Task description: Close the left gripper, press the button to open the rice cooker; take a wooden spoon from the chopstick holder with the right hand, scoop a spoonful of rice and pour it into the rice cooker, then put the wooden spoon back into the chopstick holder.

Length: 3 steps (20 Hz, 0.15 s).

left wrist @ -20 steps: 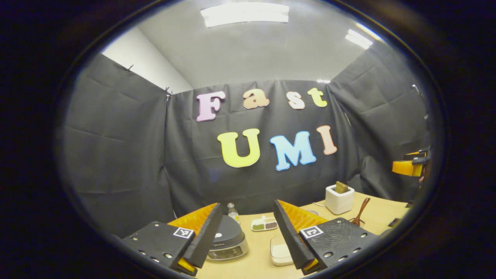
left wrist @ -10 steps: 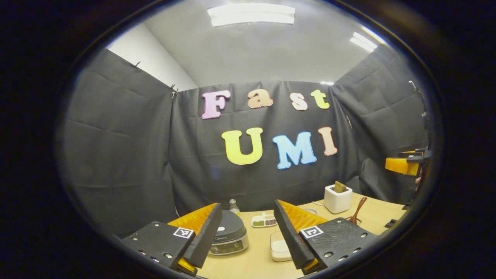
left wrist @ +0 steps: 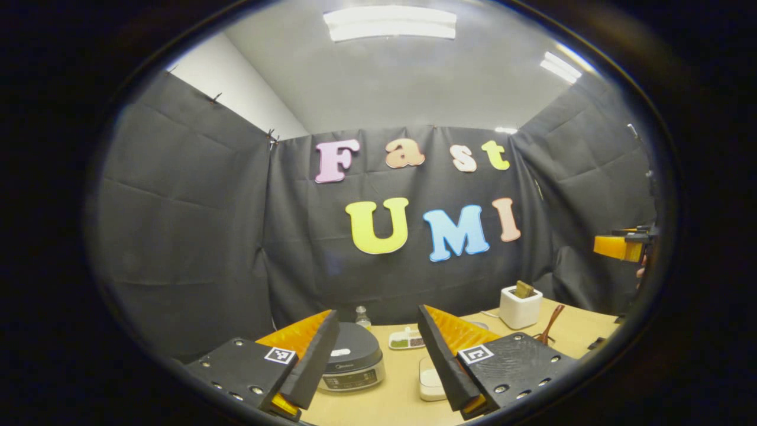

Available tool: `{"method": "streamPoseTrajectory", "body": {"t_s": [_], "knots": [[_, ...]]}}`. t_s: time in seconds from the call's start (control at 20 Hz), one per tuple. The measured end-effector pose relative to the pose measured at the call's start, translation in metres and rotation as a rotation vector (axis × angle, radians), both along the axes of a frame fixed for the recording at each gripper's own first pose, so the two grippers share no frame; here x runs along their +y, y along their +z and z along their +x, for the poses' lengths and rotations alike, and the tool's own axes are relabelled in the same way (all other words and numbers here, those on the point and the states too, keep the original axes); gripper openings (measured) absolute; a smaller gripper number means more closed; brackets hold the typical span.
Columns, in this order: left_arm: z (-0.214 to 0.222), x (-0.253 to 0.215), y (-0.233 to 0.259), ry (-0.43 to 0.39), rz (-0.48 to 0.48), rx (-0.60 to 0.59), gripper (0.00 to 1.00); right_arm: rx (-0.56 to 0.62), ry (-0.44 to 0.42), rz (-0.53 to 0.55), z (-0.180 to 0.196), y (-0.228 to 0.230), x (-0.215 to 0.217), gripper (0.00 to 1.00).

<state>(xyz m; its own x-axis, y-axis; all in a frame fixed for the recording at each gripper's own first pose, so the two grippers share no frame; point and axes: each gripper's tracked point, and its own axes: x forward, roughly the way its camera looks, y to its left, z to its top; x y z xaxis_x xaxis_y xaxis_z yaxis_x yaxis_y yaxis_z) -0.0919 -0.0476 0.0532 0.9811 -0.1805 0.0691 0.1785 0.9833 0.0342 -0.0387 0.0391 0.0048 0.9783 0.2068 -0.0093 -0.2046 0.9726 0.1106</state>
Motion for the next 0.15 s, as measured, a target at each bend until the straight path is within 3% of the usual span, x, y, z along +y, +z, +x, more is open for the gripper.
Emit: {"method": "streamPoseTrajectory", "body": {"t_s": [0.15], "knots": [[0.0049, 0.0002, -0.0035, 0.002, -0.004, 0.004, 0.84, 0.005, 0.005, -0.011, 0.0008, -0.0026, 0.0047, 0.98]]}}
